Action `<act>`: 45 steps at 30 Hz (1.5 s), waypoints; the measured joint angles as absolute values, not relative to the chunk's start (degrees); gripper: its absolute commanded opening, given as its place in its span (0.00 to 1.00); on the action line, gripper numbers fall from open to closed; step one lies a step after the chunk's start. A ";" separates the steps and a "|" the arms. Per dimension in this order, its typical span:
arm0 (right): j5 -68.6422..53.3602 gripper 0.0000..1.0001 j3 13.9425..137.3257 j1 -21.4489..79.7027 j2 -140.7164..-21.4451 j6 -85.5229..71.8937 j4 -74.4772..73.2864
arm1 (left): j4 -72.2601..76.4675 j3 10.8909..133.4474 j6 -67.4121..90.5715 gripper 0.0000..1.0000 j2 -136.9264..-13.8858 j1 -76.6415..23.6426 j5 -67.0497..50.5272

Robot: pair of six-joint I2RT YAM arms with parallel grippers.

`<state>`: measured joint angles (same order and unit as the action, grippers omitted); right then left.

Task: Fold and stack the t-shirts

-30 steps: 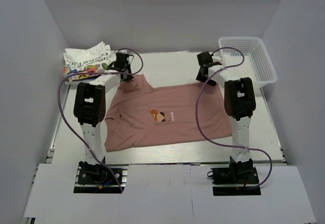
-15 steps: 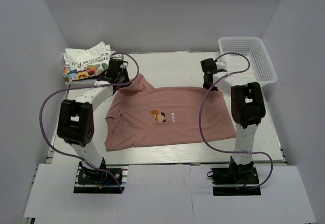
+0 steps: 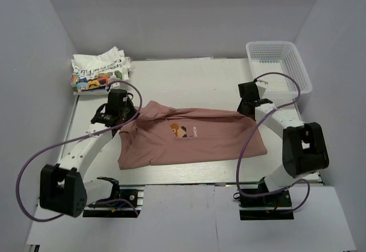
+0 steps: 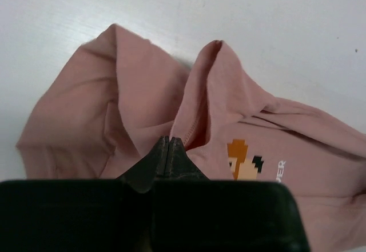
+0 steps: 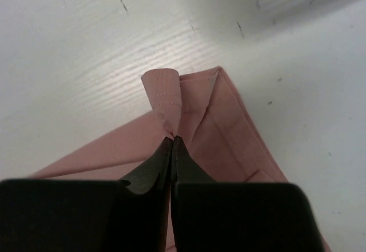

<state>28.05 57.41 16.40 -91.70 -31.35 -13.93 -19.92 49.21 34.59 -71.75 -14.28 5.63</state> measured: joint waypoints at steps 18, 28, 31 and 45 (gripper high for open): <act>23.38 0.00 41.65 16.40 -74.89 -33.15 -10.11 | -38.30 33.58 46.85 0.03 -47.57 -14.46 4.23; 22.02 0.90 30.44 16.27 -65.95 -38.76 -13.85 | -48.93 33.43 46.96 1.00 -50.89 -15.14 -6.81; 22.61 0.90 29.71 16.25 -60.95 -38.98 -16.23 | -48.95 33.76 46.76 1.00 -51.83 -15.14 -7.27; 19.42 0.90 29.69 16.25 -57.74 -37.06 -16.45 | -23.92 49.36 37.85 1.00 -79.40 -15.53 -7.86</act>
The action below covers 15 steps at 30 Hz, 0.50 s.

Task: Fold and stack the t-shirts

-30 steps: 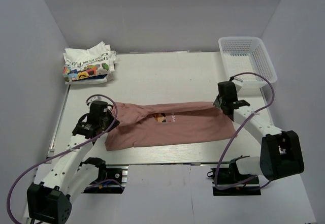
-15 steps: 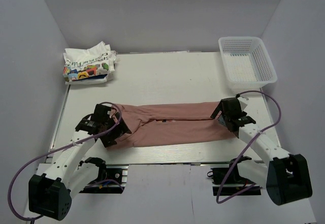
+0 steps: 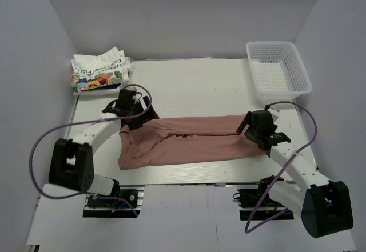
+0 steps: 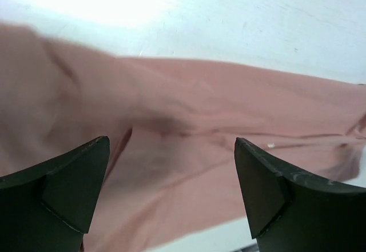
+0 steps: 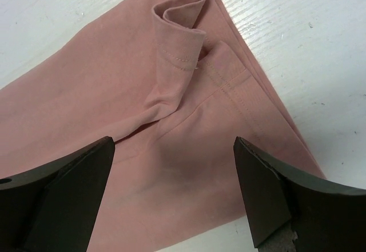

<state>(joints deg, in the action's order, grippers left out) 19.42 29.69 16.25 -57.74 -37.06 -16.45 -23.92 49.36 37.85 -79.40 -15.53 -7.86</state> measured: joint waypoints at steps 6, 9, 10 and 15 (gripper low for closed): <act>19.05 0.90 28.67 16.25 -54.17 -36.91 -16.36 | -18.76 50.52 35.33 1.00 -89.95 -17.91 -10.37; 19.42 0.90 28.03 16.25 -52.69 -36.93 -16.53 | -18.52 50.52 34.68 1.00 -90.63 -19.94 -11.86; 19.44 0.90 27.90 16.25 -52.40 -36.93 -16.53 | -18.17 50.43 34.48 1.00 -90.28 -20.75 -12.60; 19.53 0.90 27.40 16.25 -52.12 -36.93 -16.32 | -17.23 49.04 34.09 1.00 -86.76 -24.86 -16.45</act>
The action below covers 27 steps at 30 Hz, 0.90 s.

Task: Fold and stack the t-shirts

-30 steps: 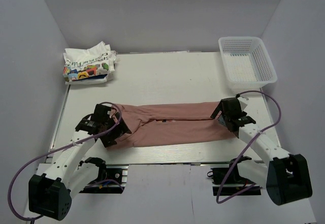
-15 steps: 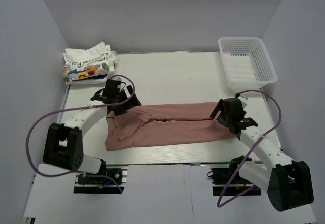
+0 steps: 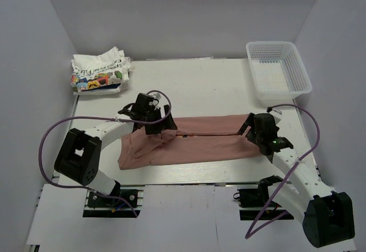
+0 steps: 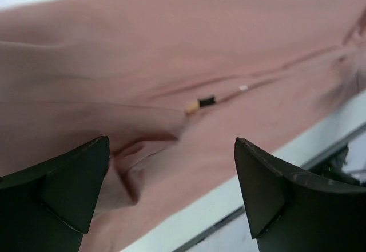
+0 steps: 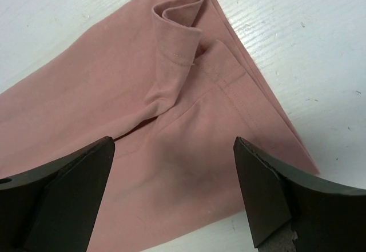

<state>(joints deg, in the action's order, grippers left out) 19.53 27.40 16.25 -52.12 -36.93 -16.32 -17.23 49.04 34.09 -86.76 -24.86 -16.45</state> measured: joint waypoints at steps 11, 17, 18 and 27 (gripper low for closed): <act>19.79 0.90 26.33 16.25 -51.83 -36.97 -16.53 | -24.10 47.03 32.58 1.00 -86.56 -37.36 -23.90; 19.79 0.90 26.33 16.25 -49.63 -36.95 -16.43 | -28.91 47.09 31.29 1.00 -84.01 -42.70 -25.71; 19.79 0.90 26.33 16.25 -49.43 -36.93 -16.36 | -29.17 47.33 31.22 1.00 -83.22 -43.03 -25.67; 19.73 0.90 26.30 16.25 -49.47 -36.82 -16.10 | -34.15 53.76 34.35 1.00 -77.01 -42.78 -3.18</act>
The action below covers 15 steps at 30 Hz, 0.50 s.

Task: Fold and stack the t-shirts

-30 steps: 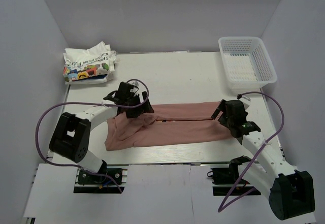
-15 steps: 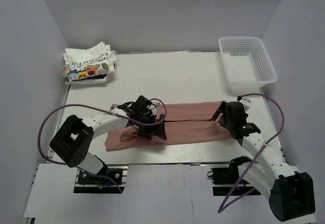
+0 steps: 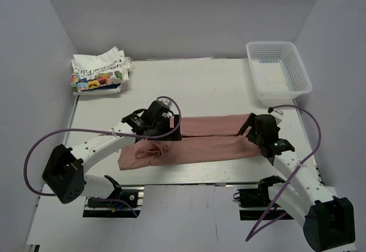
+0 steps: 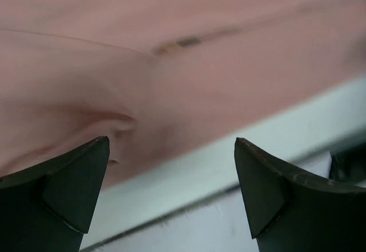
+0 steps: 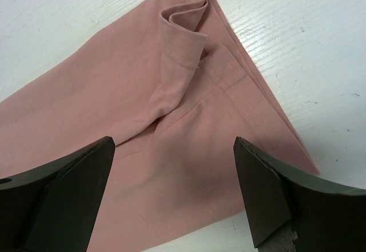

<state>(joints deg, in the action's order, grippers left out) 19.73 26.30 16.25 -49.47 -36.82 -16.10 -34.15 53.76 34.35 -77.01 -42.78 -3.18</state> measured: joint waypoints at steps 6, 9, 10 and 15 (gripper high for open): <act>18.70 0.90 26.30 16.25 -50.63 -36.40 -15.35 | -34.63 54.39 38.00 1.00 -78.56 -40.99 11.14; 18.50 0.90 26.30 16.23 -50.83 -36.21 -15.29 | -36.18 55.59 39.05 1.00 -83.13 -40.99 13.23; 18.46 0.90 26.30 16.25 -50.83 -36.16 -15.27 | -37.01 55.68 39.53 1.00 -84.47 -40.99 13.76; 18.44 0.90 26.28 16.25 -50.83 -36.03 -15.22 | -38.46 51.88 41.01 1.00 -86.37 -41.41 9.72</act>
<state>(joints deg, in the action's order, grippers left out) 18.44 26.28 16.25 -50.83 -36.03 -15.22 -38.46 51.88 41.01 -86.37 -41.41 9.72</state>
